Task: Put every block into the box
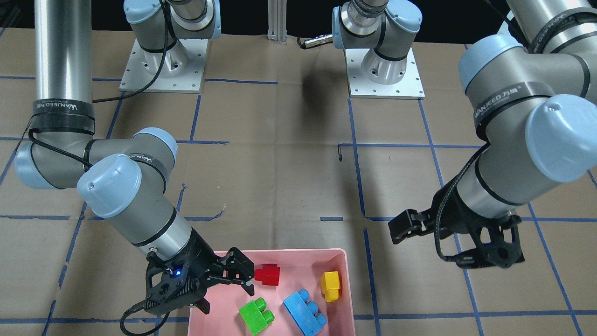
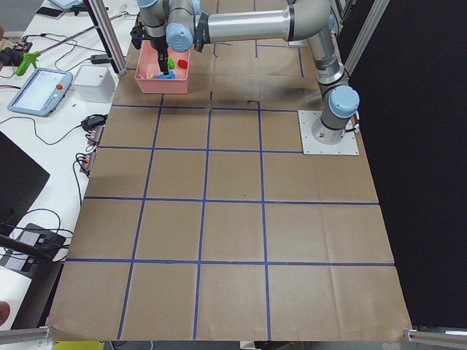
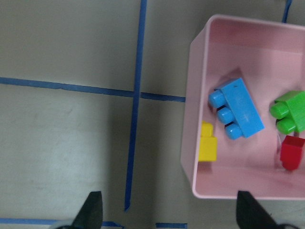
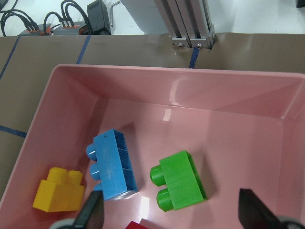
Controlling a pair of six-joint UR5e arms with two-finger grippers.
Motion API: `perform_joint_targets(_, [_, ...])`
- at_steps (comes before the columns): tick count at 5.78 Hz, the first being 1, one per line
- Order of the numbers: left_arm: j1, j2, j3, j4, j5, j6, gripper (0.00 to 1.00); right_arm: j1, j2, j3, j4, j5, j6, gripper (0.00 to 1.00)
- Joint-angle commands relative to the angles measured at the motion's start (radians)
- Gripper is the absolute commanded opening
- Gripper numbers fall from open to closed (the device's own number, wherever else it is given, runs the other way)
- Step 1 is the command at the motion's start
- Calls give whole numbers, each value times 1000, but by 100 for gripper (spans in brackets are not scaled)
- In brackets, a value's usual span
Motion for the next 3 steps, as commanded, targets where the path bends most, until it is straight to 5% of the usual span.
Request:
perform_joint_targets(1, [5, 217, -197, -1, 107, -57, 99, -5, -16, 9, 2, -10, -6, 100])
perform_joint_targets(3, [-52, 304, -191, -79, 120, -81, 99, -34, -88, 9, 20, -29, -151, 100])
